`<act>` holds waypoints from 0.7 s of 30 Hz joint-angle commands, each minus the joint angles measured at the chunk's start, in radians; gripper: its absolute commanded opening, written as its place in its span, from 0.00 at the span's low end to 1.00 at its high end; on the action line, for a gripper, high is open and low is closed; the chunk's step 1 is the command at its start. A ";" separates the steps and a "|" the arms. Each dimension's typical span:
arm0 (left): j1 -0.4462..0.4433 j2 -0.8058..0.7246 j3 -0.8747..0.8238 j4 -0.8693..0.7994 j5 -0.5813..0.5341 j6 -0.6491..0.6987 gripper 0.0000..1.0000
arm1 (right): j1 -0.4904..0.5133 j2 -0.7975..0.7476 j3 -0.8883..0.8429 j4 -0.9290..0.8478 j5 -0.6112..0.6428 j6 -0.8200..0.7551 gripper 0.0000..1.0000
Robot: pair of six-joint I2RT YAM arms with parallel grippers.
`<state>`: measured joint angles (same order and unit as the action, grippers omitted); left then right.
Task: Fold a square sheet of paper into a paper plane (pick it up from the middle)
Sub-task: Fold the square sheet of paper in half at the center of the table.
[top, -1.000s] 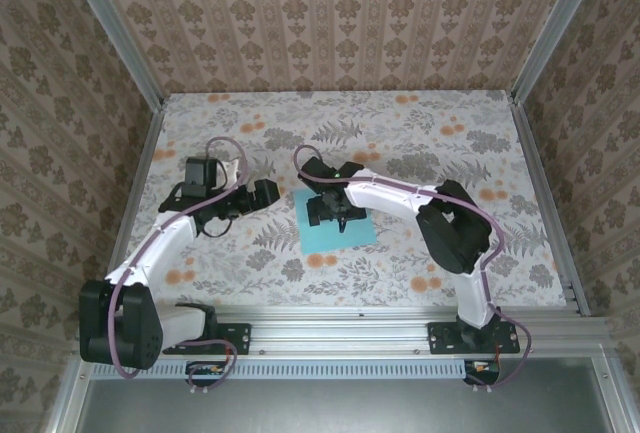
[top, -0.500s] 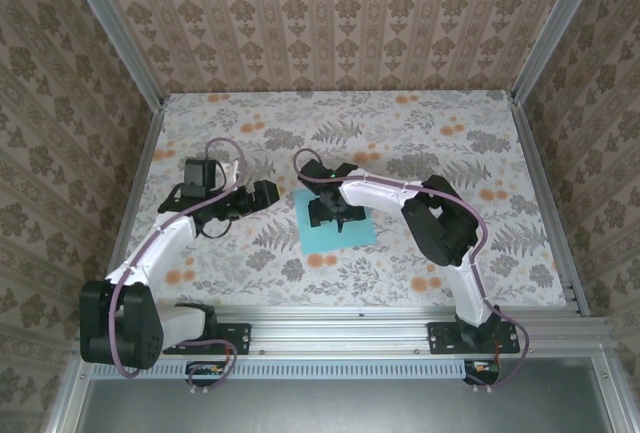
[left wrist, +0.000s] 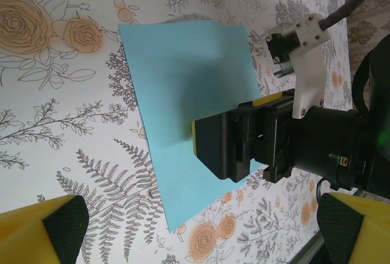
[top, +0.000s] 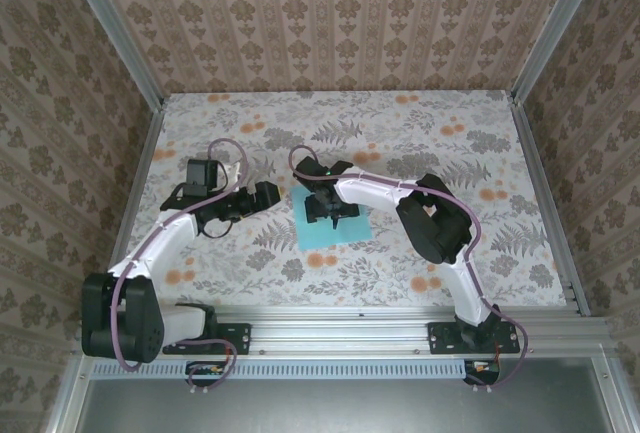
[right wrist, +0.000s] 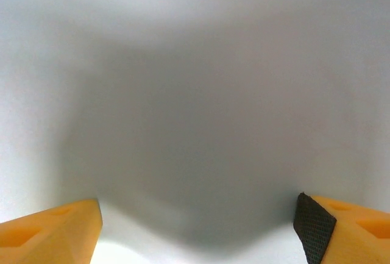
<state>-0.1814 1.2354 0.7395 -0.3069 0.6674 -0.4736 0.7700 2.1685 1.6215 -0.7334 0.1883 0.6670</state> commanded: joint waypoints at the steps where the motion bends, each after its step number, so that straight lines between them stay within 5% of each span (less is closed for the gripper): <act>1: 0.009 0.009 -0.002 0.002 0.026 0.027 1.00 | -0.010 0.054 -0.008 -0.051 0.042 0.041 0.83; 21: 0.008 0.019 0.004 0.003 0.044 0.025 1.00 | -0.039 -0.070 -0.055 -0.048 0.128 0.073 0.61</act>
<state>-0.1814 1.2510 0.7395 -0.3065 0.6861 -0.4736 0.7353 2.1353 1.5753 -0.7368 0.2619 0.7406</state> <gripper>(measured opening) 0.994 0.628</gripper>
